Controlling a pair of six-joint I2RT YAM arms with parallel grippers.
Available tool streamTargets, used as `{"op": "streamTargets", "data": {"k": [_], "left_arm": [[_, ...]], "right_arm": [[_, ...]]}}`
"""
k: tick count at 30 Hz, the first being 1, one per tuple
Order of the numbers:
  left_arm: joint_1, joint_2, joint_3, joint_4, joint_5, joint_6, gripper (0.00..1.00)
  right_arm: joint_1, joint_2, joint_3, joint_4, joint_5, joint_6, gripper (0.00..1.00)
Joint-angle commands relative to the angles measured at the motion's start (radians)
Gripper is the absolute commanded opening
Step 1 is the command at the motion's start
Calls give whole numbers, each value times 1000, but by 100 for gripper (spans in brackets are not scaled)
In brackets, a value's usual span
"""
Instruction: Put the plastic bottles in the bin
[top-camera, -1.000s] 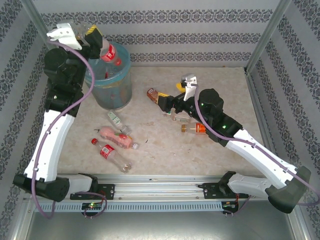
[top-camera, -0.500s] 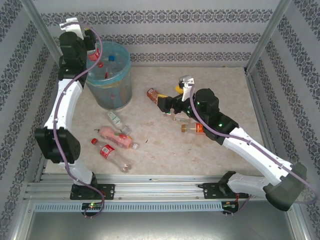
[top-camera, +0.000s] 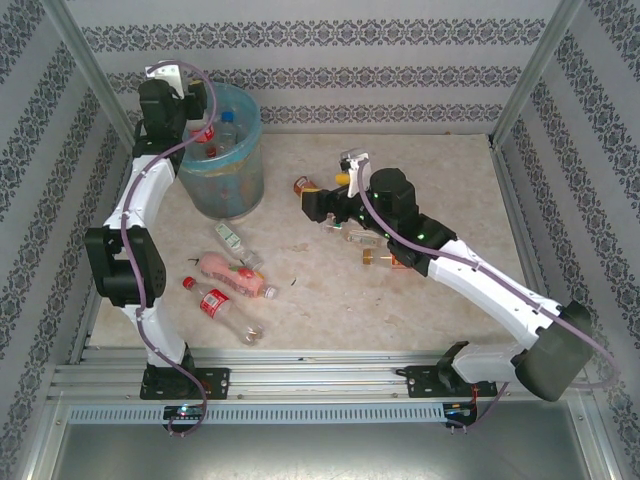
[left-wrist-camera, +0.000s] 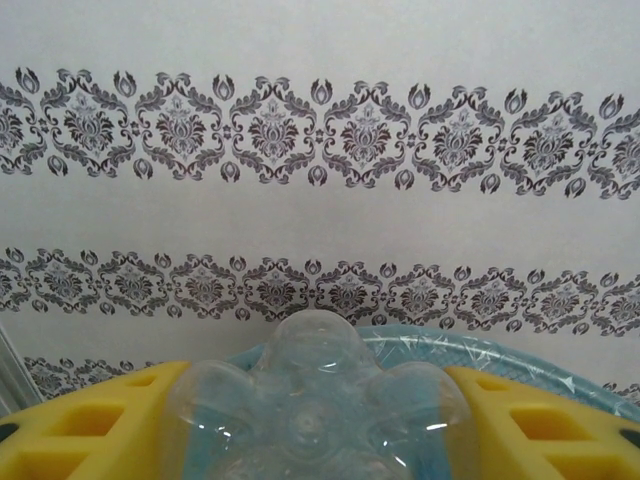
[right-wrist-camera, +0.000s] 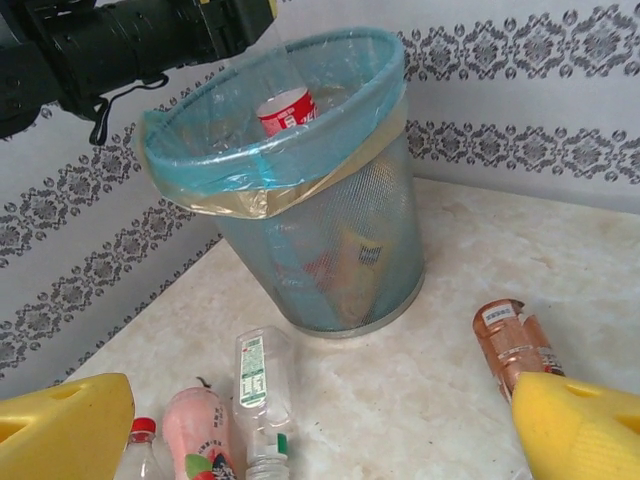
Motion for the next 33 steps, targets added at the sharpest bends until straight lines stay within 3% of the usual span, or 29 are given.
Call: {"op": "streamTargets", "data": {"k": [1, 11, 25, 33], "left_arm": [[5, 63, -60, -27, 56, 22, 22], [7, 18, -74, 122, 183, -74, 12], [-14, -80, -181, 414, 275, -154, 12], [-66, -57, -264, 398, 330, -134, 13]], "right_arm": [[-6, 22, 39, 18, -38, 27, 96], [-5, 33, 49, 11, -51, 30, 95], [-4, 38, 43, 18, -61, 43, 95], [-4, 43, 37, 15, -68, 54, 95]]}}
